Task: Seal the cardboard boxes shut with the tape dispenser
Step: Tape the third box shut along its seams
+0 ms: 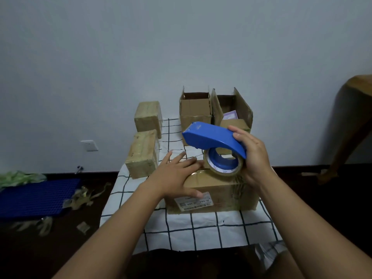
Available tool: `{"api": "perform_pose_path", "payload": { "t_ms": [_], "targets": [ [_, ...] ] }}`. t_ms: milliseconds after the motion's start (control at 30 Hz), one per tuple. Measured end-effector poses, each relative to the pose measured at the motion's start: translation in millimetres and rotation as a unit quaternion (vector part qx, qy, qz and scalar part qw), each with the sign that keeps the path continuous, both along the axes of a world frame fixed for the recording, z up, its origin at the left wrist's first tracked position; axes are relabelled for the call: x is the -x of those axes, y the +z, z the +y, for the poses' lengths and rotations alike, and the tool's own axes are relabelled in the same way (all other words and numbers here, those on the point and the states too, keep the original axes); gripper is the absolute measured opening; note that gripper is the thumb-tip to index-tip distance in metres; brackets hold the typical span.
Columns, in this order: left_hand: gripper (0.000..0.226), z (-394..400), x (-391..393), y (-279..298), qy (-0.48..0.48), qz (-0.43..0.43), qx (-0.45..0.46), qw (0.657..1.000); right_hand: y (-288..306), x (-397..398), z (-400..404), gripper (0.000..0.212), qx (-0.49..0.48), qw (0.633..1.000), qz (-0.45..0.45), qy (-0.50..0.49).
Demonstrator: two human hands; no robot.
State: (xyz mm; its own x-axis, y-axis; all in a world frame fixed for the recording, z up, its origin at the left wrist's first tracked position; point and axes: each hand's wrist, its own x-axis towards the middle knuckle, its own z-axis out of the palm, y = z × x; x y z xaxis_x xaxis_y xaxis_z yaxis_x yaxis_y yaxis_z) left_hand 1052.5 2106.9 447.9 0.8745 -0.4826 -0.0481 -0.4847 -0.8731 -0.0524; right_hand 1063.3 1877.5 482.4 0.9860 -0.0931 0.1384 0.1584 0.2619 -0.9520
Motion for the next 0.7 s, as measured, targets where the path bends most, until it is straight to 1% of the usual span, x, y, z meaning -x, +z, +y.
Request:
{"api": "perform_pose_path", "payload": {
  "t_ms": [33, 67, 100, 133, 167, 233, 267, 300, 367, 433, 467, 533, 600, 700],
  "targets": [
    [0.096, 3, 3, -2, 0.008, -0.005, 0.020, 1.000, -1, -3, 2, 0.028, 0.003, 1.000, 0.001, 0.006],
    [0.092, 6, 6, -3, 0.023, -0.010, 0.062, 0.998, -1, -7, 5, 0.028, 0.005, 1.000, 0.001, 0.012],
    [0.083, 9, 10, -4, 0.047, -0.019, 0.126, 0.991, -2, -10, 7, 0.027, 0.005, 1.000, 0.002, 0.022],
    [0.070, 12, 14, -5, 0.079, -0.028, 0.209, 0.974, -3, -13, 10, 0.025, 0.003, 0.999, 0.003, 0.034],
    [0.057, 14, 17, -5, 0.120, -0.033, 0.300, 0.946, -4, -16, 12, 0.023, 0.002, 0.999, 0.005, 0.047],
    [0.038, 18, 22, 0, 0.206, -0.033, 0.466, 0.860, -7, -20, 16, 0.025, 0.007, 0.998, 0.006, 0.065],
    [0.032, 19, 23, 3, 0.244, -0.034, 0.524, 0.815, -8, -21, 17, 0.025, 0.011, 0.998, 0.006, 0.068],
    [0.026, 20, 22, 7, 0.273, -0.040, 0.563, 0.779, -11, -23, 18, 0.025, 0.013, 0.998, 0.006, 0.069],
    [0.022, 22, 18, 15, 0.307, -0.031, 0.623, 0.719, -16, -24, 20, 0.027, 0.013, 0.997, 0.007, 0.070],
    [0.024, 24, 12, 22, 0.321, 0.025, 0.671, 0.668, -22, -23, 21, 0.032, 0.019, 0.997, 0.009, 0.070],
    [0.024, 24, 10, 24, 0.321, 0.055, 0.682, 0.655, -24, -22, 22, 0.032, 0.019, 0.997, 0.011, 0.071],
    [0.029, 21, 7, 28, 0.312, 0.108, 0.687, 0.647, -24, -22, 23, 0.031, 0.011, 0.997, 0.012, 0.074],
    [0.036, 18, 5, 30, 0.307, 0.147, 0.698, 0.630, -23, -22, 23, 0.031, 0.013, 0.997, 0.007, 0.078],
    [0.037, 17, 4, 30, 0.305, 0.185, 0.732, 0.581, -21, -23, 24, 0.025, 0.025, 0.995, 0.001, 0.094]
  ]
}}
